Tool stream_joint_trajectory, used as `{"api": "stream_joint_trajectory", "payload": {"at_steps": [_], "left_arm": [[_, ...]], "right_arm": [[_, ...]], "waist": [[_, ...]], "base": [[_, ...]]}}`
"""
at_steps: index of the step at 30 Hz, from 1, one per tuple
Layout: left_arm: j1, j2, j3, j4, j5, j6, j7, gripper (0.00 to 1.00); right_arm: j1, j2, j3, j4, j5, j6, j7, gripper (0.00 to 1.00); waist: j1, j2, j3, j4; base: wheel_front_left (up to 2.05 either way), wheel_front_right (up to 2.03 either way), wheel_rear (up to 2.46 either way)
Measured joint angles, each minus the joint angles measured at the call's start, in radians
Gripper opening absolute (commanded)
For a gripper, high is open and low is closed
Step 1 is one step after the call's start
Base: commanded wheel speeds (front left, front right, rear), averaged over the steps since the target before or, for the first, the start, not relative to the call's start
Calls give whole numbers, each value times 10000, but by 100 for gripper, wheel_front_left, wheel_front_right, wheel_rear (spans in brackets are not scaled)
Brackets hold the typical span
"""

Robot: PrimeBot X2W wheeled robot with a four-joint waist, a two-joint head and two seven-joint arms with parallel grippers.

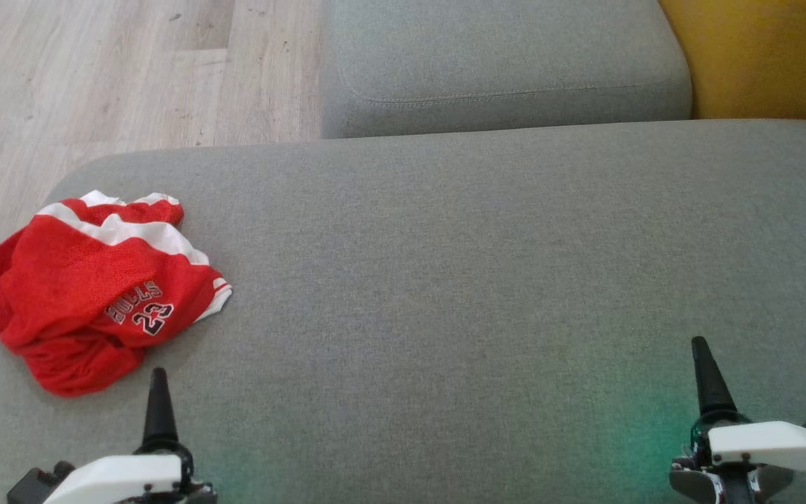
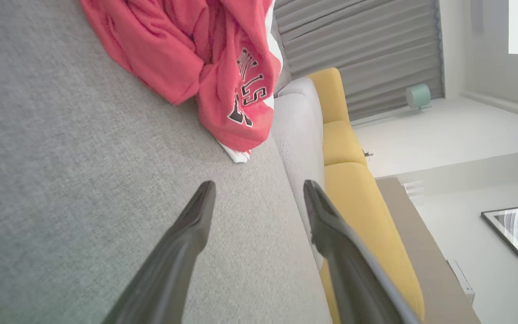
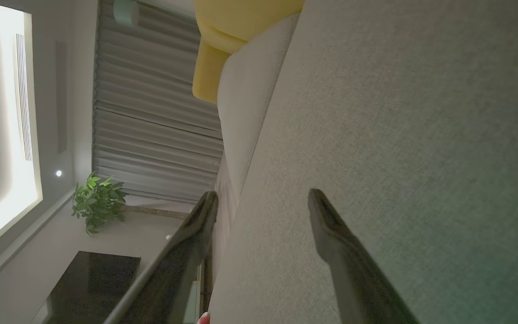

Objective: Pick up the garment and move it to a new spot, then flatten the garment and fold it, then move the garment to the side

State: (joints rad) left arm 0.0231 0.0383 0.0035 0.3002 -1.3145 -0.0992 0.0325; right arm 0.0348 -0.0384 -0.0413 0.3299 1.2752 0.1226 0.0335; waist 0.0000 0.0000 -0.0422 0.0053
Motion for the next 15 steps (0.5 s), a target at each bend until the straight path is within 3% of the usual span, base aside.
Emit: {"api": "stream_joint_trajectory", "payload": {"at_steps": [15], "left_arm": [[105, 2, -522, -184, 1958, 201, -443, 100]], "right_arm": [[66, -4, 518, -215, -1785, 0, -460, 100]], "waist": [[0, 0, -229, 20]], "base": [[0, 0, 0]]}}
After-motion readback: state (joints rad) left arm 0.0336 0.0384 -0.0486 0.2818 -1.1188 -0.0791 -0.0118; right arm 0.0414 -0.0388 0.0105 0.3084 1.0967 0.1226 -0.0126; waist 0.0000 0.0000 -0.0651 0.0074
